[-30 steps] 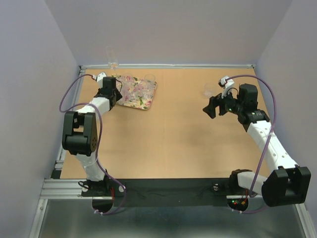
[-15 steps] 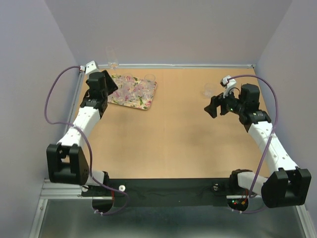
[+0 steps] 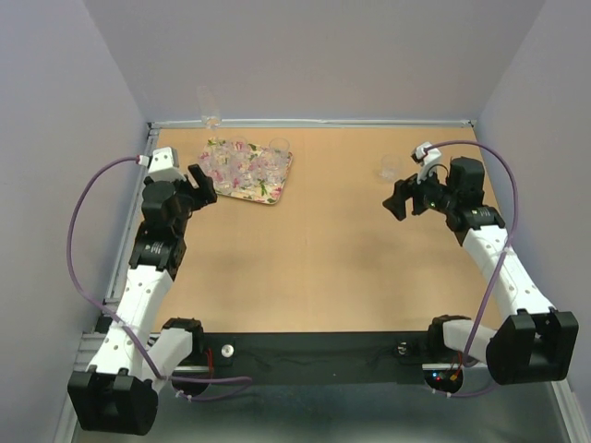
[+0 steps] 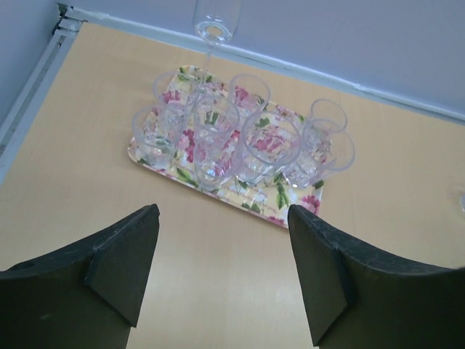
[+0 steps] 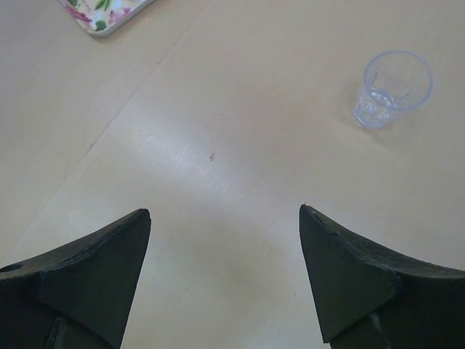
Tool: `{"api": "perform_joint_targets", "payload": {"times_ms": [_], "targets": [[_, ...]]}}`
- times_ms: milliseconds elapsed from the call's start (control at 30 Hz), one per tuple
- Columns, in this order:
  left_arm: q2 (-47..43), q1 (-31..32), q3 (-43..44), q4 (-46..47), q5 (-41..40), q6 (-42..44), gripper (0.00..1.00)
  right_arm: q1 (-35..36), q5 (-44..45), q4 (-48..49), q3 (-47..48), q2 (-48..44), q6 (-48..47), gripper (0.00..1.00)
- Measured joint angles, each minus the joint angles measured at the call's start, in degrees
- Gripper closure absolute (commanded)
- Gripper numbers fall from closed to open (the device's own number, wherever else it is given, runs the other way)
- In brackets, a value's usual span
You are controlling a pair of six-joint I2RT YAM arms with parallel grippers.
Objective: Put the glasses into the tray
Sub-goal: Grab a glass with a robot arm
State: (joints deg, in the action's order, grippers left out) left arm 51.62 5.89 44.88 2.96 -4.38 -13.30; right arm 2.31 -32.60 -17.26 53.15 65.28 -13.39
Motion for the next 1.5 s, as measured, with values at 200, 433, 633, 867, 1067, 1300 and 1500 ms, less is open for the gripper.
{"api": "perform_joint_targets", "payload": {"times_ms": [200, 433, 633, 867, 1067, 1300, 1500], "targets": [[-6.0, 0.0, -4.5, -1.9, 2.3, 3.1, 0.17, -0.5, 0.2, 0.7, -1.4, 2.5, -1.0, 0.12], [-10.9, 0.0, -6.5, -1.5, 4.4, 4.3, 0.17, -0.7, 0.2, 1.0, -1.4, 5.6, -1.0, 0.12], [-11.7, 0.0, -6.6, -1.5, 5.2, 4.6, 0.17, -0.7, 0.7, 0.8, 0.0, 9.7, -0.9, 0.12], [-12.7, 0.0, -6.7, -1.5, 5.9, 4.7, 0.17, -0.7, 1.6, 0.9, 5.9, 14.0, -0.2, 0.12], [-13.3, 0.0, -6.7, -1.5, 5.9, 4.7, 0.17, -0.7, 1.5, 1.1, 9.5, 16.8, -0.9, 0.08], [-13.3, 0.0, -6.7, -1.5, 5.9, 4.7, 0.17, -0.7, 0.4, -0.8, 15.8, 22.7, -3.8, 0.08], [-13.3, 0.0, -6.7, -1.5, 5.9, 4.7, 0.17, -0.7, 2.2, -4.2, 24.8, 30.3, -6.2, 0.12]]}}
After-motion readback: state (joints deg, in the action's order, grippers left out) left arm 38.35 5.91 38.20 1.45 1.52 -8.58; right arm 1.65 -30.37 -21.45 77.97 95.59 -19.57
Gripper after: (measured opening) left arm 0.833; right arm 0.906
